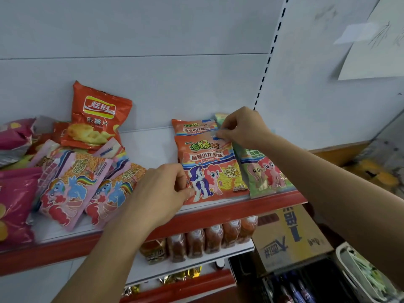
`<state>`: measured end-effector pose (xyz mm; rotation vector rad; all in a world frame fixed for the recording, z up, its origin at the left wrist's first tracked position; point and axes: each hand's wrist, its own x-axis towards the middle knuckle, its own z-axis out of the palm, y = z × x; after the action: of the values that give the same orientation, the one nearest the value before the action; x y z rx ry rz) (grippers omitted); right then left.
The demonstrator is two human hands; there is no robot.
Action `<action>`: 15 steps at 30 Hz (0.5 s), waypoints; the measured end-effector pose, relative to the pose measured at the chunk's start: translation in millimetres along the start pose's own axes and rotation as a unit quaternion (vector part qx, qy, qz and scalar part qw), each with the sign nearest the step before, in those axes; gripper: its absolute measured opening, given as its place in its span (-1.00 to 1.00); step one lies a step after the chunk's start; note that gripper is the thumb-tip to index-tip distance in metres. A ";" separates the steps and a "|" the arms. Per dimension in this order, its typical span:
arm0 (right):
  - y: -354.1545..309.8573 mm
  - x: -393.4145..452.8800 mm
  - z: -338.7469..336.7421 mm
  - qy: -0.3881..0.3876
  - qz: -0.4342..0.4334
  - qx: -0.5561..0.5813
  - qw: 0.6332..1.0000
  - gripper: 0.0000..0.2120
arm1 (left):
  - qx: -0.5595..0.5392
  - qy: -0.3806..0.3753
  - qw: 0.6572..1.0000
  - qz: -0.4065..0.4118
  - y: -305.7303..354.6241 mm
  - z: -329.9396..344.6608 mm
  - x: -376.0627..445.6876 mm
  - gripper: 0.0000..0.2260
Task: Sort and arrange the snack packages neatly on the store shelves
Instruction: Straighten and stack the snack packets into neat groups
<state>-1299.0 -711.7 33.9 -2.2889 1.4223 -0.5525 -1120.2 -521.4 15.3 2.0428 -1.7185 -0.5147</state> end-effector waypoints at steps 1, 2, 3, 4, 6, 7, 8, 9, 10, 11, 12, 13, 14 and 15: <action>0.3 -0.7 -0.5 -0.006 0.000 0.002 1.000 -0.84 | -0.004 -0.004 1.000 -0.002 -0.7 1.0 -0.9 -0.70; 0.5 -1.3 -0.9 -0.013 0.002 0.003 1.000 -0.83 | -0.010 -0.009 1.000 -0.004 -0.7 1.6 -1.9 -0.69; 0.5 -1.6 -1.4 -0.020 0.002 0.003 1.000 -0.82 | -0.018 -0.017 1.000 -0.004 -0.6 1.8 -3.0 -0.69; 0.2 -1.9 -1.7 -0.025 0.002 -0.001 1.000 -0.80 | -0.025 -0.025 0.999 -0.004 -0.2 1.9 -3.9 -0.69; -0.7 -2.3 -2.3 -0.028 -0.002 -0.012 1.000 -0.80 | -0.031 -0.029 0.999 0.000 1.4 2.3 -5.9 -0.70; -1.1 -2.6 -2.1 -0.025 -0.004 -0.015 1.000 -0.80 | -0.030 -0.025 0.999 0.003 2.0 2.4 -6.7 -0.70; -1.1 -2.8 -2.3 -0.021 -0.006 -0.016 1.000 -0.81 | -0.030 -0.020 0.999 0.005 2.6 2.4 -7.5 -0.71; -1.0 -3.1 -2.1 -0.019 -0.006 -0.015 1.000 -0.81 | -0.031 -0.018 0.999 0.006 2.9 2.5 -7.9 -0.72; -0.8 -3.6 -2.1 -0.017 -0.006 -0.015 1.000 -0.82 | -0.033 -0.016 0.999 0.007 3.1 2.7 -8.4 -0.73; -0.9 -4.8 -1.8 -0.017 -0.007 -0.017 1.000 -0.82 | -0.032 -0.014 0.999 0.009 2.7 3.3 -8.9 -0.73; -0.5 -5.8 -1.4 -0.016 -0.008 -0.020 1.000 -0.82 | -0.030 -0.011 0.999 0.013 2.5 3.8 -9.2 -0.74; 0.2 -6.7 -1.2 -0.016 -0.007 -0.022 1.000 -0.82 | -0.025 -0.009 0.999 0.017 1.8 4.4 -9.3 -0.74; 0.8 -7.6 -1.2 -0.016 -0.003 -0.022 1.000 -0.82 | -0.020 -0.009 1.000 0.023 1.1 5.1 -9.2 -0.74; 0.9 -8.8 -1.8 -0.015 0.002 -0.023 1.000 -0.82 | -0.015 -0.011 0.999 0.026 0.1 5.7 -9.3 -0.74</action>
<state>-1304.2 -704.3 33.9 -2.3191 1.4403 -0.4862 -1124.9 -512.7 10.7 1.9720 -1.7606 -0.5443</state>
